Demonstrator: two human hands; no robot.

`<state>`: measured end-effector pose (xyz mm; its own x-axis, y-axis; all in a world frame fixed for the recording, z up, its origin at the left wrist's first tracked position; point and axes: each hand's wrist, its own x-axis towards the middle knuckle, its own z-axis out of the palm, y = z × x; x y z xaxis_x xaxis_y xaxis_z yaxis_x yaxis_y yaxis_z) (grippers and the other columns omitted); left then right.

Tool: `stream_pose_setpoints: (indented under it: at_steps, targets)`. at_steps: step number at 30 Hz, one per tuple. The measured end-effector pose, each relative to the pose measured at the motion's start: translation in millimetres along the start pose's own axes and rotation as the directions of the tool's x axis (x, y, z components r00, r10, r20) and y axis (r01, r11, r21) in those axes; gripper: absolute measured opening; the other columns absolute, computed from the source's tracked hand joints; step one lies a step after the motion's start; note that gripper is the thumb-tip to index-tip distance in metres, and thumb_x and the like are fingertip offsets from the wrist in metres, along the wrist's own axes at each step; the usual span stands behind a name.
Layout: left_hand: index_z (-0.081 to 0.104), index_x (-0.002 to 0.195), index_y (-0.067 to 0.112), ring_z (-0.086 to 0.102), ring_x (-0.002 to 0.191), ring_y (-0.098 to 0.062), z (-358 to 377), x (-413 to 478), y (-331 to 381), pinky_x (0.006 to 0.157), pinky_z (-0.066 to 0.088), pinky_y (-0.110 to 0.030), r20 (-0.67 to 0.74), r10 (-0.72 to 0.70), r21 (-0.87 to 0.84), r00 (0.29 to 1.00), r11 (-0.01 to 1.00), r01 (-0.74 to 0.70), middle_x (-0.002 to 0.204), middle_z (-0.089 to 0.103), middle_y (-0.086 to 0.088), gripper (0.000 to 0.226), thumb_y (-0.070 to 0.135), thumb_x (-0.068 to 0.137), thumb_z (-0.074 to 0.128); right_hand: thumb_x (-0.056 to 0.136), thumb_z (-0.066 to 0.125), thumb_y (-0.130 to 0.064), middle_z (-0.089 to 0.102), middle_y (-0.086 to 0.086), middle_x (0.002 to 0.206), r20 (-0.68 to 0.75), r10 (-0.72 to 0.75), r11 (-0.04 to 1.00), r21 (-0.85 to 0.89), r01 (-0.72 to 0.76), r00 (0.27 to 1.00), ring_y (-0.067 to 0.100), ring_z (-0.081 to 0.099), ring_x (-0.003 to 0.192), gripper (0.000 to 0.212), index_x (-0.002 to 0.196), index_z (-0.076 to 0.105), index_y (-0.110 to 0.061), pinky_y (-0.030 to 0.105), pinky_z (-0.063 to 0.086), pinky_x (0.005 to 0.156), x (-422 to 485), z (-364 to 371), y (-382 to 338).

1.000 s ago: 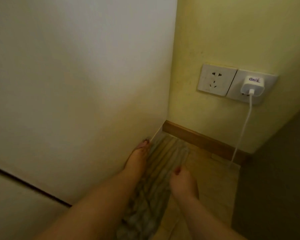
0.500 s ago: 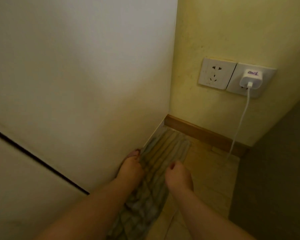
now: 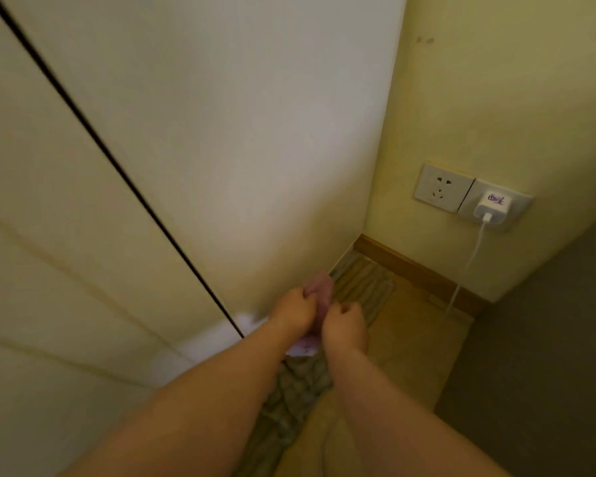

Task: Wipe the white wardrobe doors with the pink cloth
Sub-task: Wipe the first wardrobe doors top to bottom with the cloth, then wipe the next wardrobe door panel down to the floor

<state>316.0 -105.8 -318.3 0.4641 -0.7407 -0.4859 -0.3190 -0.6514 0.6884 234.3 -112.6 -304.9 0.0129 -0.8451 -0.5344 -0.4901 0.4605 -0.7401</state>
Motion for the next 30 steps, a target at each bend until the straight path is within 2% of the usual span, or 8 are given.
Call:
stream_pose_setpoints:
  at_steps: [6,9,14,17,19,25,28,30]
  targets:
    - [0.054,0.123,0.001,0.058,0.108,-0.034,-39,-61,74,0.094,0.048,-0.043,0.109,-0.232,-0.451,0.967,0.855,0.256,0.117,0.061,-0.021,0.033,0.021,0.101,0.041,0.098,0.042,-0.025,0.058,0.018,0.12,0.085,0.045,0.99,0.126,-0.056,0.995,0.033,0.056,0.106,0.031,0.121,0.052,-0.006,0.036,0.044,0.084,-42,-40,-60]
    - [0.049,0.08,0.007,0.053,0.068,-0.022,-67,-95,121,0.06,0.045,-0.028,0.218,-0.29,-0.529,0.932,0.768,0.363,0.081,0.055,-0.011,0.035,0.03,0.102,0.036,0.097,0.043,-0.027,0.057,0.016,0.121,0.083,0.042,0.995,0.092,-0.05,0.996,0.034,0.055,0.108,0.034,0.125,0.05,-0.008,0.038,0.046,0.089,-69,-65,-93]
    - [0.04,0.066,0.008,0.045,0.061,-0.023,-116,-145,188,0.057,0.04,-0.025,0.201,-0.322,-0.581,0.925,0.721,0.377,0.062,0.054,-0.012,0.041,0.034,0.097,0.038,0.092,0.046,-0.017,0.059,0.016,0.115,0.068,0.027,0.997,0.071,-0.032,0.997,0.034,0.058,0.103,0.035,0.126,0.048,-0.008,0.041,0.049,0.089,-115,-97,-155]
    - [0.047,0.073,0.012,0.054,0.078,-0.025,-153,-171,226,0.084,0.052,-0.033,0.184,-0.263,-0.602,0.947,0.731,0.32,0.086,0.064,-0.014,0.039,0.05,0.083,0.041,0.091,0.048,-0.017,0.06,0.018,0.112,0.055,0.013,0.997,0.069,-0.017,0.998,0.035,0.059,0.101,0.034,0.123,0.05,-0.006,0.043,0.049,0.088,-148,-117,-203]
    - [0.052,0.079,0.008,0.056,0.091,-0.026,-176,-188,246,0.098,0.047,-0.036,0.212,-0.255,-0.601,0.943,0.727,0.332,0.09,0.062,-0.014,0.041,0.046,0.088,0.039,0.09,0.049,-0.017,0.062,0.018,0.108,0.062,-0.005,0.996,0.092,0.0,0.998,0.034,0.06,0.097,0.032,0.119,0.053,-0.006,0.044,0.051,0.086,-168,-129,-230]
    - [0.053,0.075,0.006,0.057,0.068,-0.025,-251,-255,325,0.048,0.049,-0.021,0.238,-0.177,-0.616,0.955,0.732,0.289,0.074,0.069,-0.008,0.036,0.027,0.099,0.037,0.089,0.048,-0.011,0.062,0.014,0.099,0.017,-0.127,0.981,0.147,0.124,0.992,0.033,0.061,0.095,0.014,0.101,0.055,-0.008,0.045,0.052,0.086,-237,-183,-327]
    - [0.057,0.106,-0.001,0.056,0.106,-0.028,-292,-295,381,0.096,0.043,-0.03,0.253,-0.105,-0.608,0.962,0.756,0.242,0.093,0.066,-0.009,0.036,0.024,0.101,0.032,0.088,0.047,-0.008,0.063,0.014,0.096,-0.022,-0.207,0.964,0.163,0.208,0.978,0.034,0.061,0.094,0.012,0.096,0.056,-0.01,0.046,0.052,0.085,-274,-220,-386]
    - [0.057,0.103,0.002,0.054,0.105,-0.026,-318,-315,421,0.097,0.039,-0.034,0.208,-0.047,-0.592,0.977,0.789,0.164,0.084,0.06,-0.01,0.033,0.025,0.1,0.034,0.087,0.049,-0.006,0.061,0.013,0.089,-0.036,-0.257,0.945,0.2,0.259,0.966,0.033,0.061,0.091,0.011,0.091,0.057,-0.011,0.042,0.052,0.083,-298,-249,-427]
